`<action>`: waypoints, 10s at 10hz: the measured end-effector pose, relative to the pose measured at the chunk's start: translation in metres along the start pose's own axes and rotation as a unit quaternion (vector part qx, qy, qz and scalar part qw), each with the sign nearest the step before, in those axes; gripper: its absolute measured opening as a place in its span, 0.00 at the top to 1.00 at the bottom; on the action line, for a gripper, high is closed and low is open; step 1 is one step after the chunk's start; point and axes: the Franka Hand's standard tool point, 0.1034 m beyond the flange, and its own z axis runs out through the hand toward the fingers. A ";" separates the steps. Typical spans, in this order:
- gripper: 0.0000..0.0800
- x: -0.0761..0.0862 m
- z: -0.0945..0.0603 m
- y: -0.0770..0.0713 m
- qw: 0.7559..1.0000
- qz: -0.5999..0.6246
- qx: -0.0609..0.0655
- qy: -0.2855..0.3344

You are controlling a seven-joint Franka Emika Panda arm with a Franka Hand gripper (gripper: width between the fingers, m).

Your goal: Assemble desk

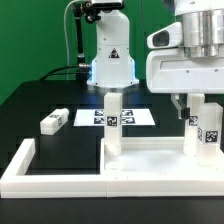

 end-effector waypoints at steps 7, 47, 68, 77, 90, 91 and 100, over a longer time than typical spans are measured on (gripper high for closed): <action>0.57 -0.006 0.007 -0.006 0.998 -0.057 -0.024 -0.014; 0.32 -0.001 0.001 -0.004 0.983 0.177 0.013 -0.055; 0.64 0.005 0.008 0.004 0.842 0.536 -0.011 -0.053; 0.20 -0.015 0.013 -0.014 0.902 0.430 0.026 -0.040; 0.64 -0.002 0.014 0.006 0.971 0.238 0.022 -0.035; 0.63 -0.002 0.015 0.007 0.956 0.291 0.016 -0.041; 0.63 0.013 0.013 0.014 0.699 0.711 -0.032 -0.073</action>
Offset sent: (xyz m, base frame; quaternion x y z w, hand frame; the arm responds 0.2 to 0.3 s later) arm 0.0000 0.0000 0.0000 0.0000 0.0000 0.0650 0.9979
